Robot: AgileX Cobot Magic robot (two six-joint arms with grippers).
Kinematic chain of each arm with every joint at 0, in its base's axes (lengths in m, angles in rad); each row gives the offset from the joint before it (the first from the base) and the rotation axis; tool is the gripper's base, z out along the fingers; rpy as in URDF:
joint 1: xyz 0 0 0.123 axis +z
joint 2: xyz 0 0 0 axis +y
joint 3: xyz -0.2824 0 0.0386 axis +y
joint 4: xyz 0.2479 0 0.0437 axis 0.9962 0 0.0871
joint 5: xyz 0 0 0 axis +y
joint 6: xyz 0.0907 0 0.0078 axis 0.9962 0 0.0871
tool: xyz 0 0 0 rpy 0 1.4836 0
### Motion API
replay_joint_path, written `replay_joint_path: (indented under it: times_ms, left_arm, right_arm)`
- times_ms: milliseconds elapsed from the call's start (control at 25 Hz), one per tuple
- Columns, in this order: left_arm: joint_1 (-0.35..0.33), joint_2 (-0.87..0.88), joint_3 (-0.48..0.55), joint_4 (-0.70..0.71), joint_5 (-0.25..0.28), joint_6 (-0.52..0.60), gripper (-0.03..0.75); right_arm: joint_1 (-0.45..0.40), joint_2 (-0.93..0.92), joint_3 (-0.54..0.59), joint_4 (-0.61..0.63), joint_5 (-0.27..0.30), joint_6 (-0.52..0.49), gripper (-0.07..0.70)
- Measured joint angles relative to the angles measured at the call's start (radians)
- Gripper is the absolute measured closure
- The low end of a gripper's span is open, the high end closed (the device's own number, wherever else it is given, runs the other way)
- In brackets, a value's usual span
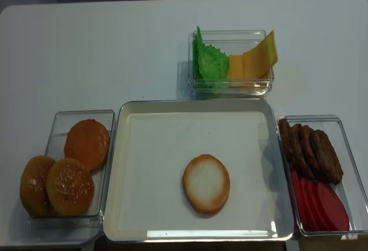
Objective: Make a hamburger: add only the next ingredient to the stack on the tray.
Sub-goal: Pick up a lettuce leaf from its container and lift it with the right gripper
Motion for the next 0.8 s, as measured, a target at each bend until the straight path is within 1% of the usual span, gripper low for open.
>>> replay_joint_path:
  times_ms: [800]
  left_arm:
    - [0.0,0.0,0.0,0.0,0.0,0.0,0.35]
  right_arm:
    - [0.0,0.0,0.0,0.0,0.0,0.0,0.136]
